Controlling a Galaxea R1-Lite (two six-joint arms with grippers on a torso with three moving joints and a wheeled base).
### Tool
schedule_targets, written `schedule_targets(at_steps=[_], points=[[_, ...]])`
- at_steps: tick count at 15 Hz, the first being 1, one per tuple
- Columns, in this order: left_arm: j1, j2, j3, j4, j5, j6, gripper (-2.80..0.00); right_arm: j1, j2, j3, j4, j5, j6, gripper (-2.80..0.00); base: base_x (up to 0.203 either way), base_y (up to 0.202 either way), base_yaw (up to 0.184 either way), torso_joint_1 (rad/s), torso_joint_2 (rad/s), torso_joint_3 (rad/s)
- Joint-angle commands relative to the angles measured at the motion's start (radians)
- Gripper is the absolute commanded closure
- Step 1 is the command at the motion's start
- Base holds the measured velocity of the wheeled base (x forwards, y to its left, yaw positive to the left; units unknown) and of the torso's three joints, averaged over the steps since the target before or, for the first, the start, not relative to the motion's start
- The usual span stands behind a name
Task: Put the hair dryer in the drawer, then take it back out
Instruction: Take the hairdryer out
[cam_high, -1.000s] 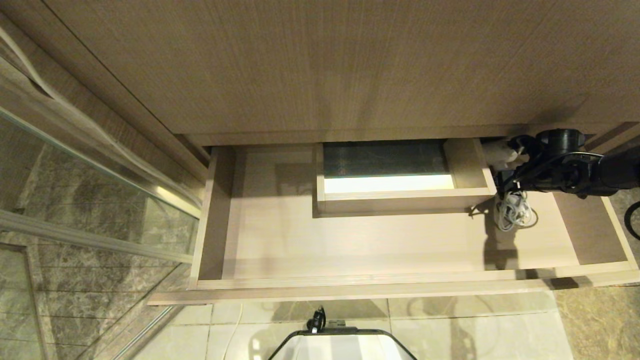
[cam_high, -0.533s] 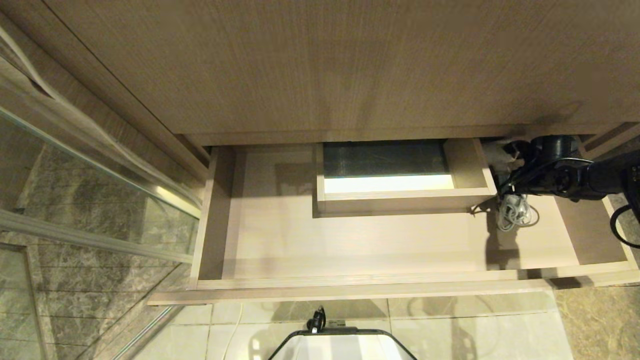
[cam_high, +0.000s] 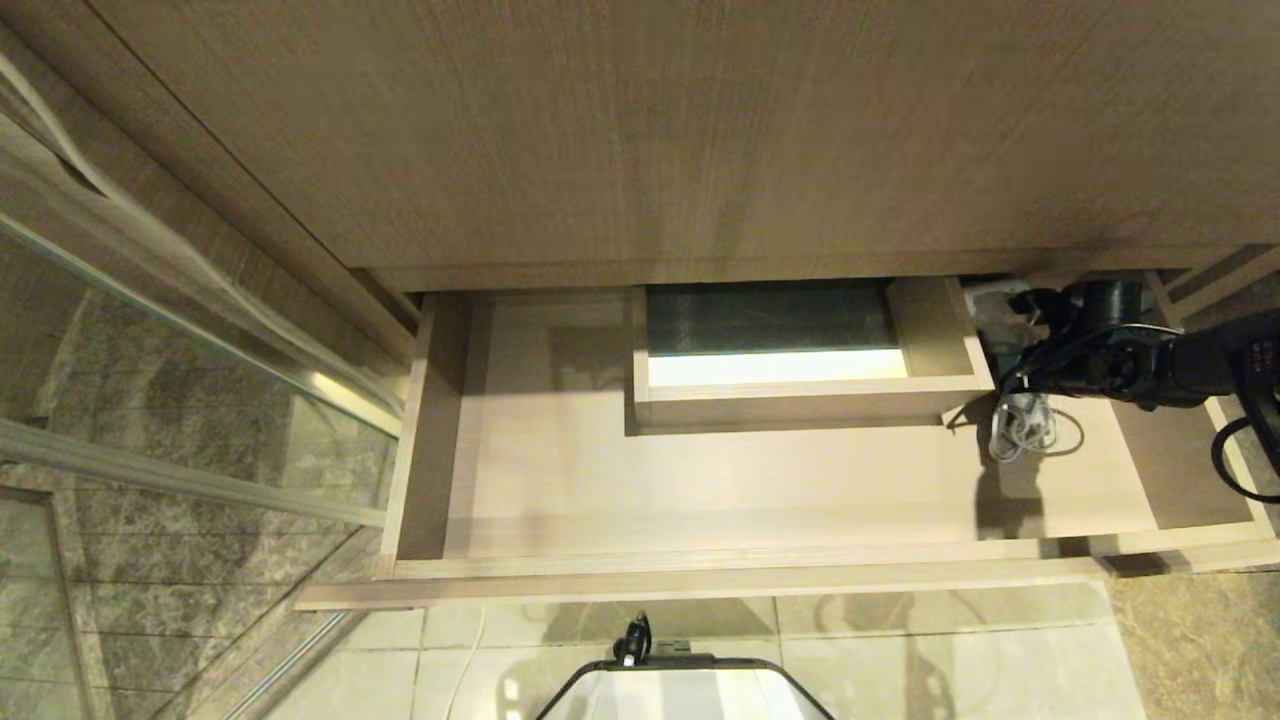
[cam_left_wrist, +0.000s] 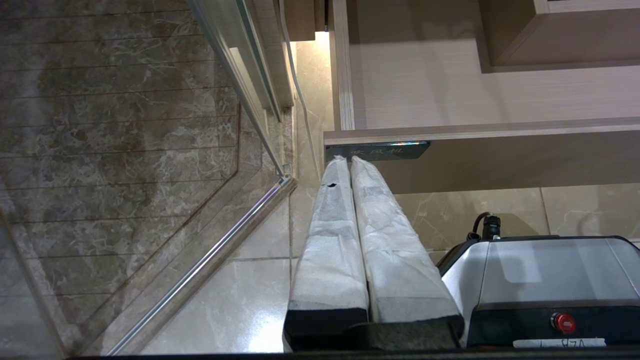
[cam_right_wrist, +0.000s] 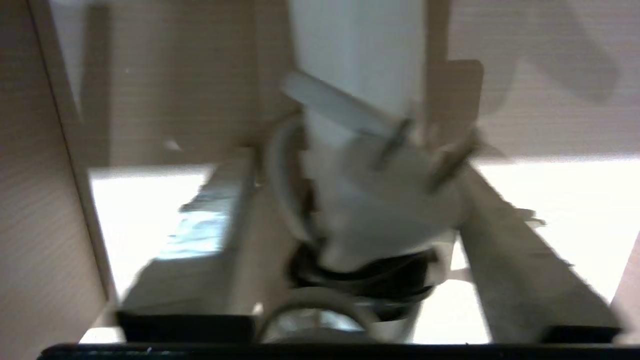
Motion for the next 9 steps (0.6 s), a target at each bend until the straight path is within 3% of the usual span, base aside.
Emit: schedule_targets(at_steps=[1, 9], points=[[0.000, -0.001, 0.001, 0.000, 0.000, 0.000, 0.00, 0.000, 0.010, -0.003, 0.000, 0.004, -0.004, 0.00, 0.000, 0.000, 0.000, 0.000, 0.00, 0.000], [0.000, -0.001, 0.001, 0.000, 0.000, 0.000, 0.00, -0.004, -0.074, 0.012, 0.029, 0.019, -0.026, 0.00, 0.000, 0.000, 0.000, 0.000, 0.00, 0.000]])
